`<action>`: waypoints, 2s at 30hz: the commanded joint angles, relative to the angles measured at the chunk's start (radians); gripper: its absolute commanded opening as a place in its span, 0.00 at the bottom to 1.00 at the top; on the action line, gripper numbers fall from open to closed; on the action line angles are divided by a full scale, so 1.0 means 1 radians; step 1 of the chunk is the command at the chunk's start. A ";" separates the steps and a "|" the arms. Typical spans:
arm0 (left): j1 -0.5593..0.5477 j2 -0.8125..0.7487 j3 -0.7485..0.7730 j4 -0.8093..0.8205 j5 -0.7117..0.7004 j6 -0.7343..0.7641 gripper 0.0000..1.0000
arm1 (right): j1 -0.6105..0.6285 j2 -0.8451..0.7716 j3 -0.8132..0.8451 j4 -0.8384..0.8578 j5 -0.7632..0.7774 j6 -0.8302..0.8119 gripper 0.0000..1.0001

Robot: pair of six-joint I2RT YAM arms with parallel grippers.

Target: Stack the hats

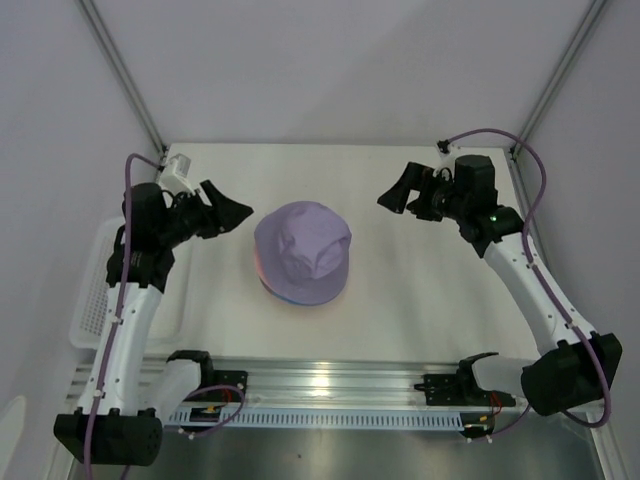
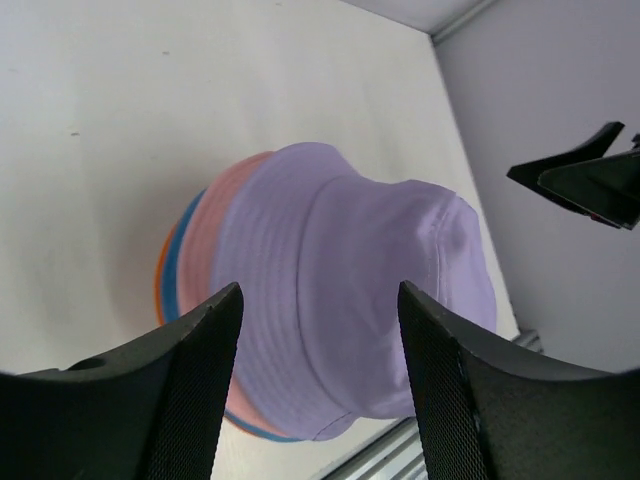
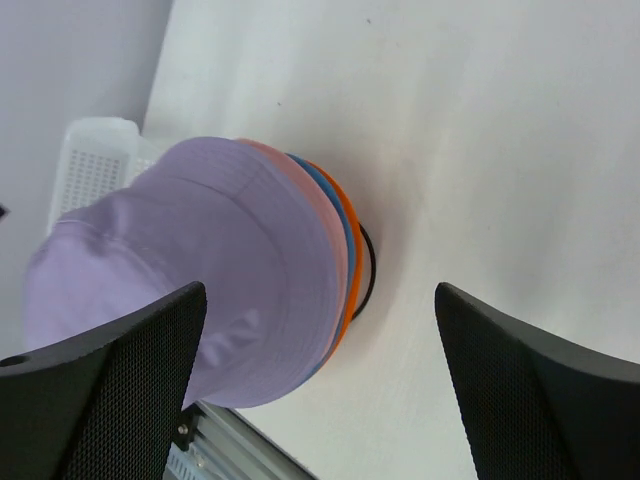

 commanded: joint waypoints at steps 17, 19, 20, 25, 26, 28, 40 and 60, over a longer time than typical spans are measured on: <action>0.033 0.132 -0.342 0.493 0.219 -0.148 0.65 | 0.020 0.003 -0.091 0.151 -0.106 0.038 1.00; 0.035 0.135 -0.350 0.514 0.231 -0.165 0.63 | 0.024 0.000 -0.088 0.154 -0.104 0.040 1.00; 0.033 0.138 -0.354 0.514 0.228 -0.165 0.63 | 0.024 0.002 -0.085 0.161 -0.109 0.041 1.00; 0.035 0.156 -0.348 0.483 0.216 -0.144 0.68 | 0.041 0.017 -0.059 0.184 -0.118 0.049 1.00; 0.035 0.155 -0.351 0.494 0.222 -0.147 0.68 | 0.053 0.021 -0.053 0.186 -0.118 0.047 0.99; 0.035 0.155 -0.362 0.515 0.262 -0.171 0.62 | 0.064 0.032 -0.034 0.184 -0.118 0.044 1.00; 0.033 0.207 -0.380 0.454 0.207 -0.201 0.01 | 0.086 0.054 -0.019 0.187 -0.103 0.041 1.00; -0.014 0.169 -0.373 0.304 0.079 -0.113 0.46 | 0.090 0.061 -0.016 0.145 -0.049 -0.020 0.99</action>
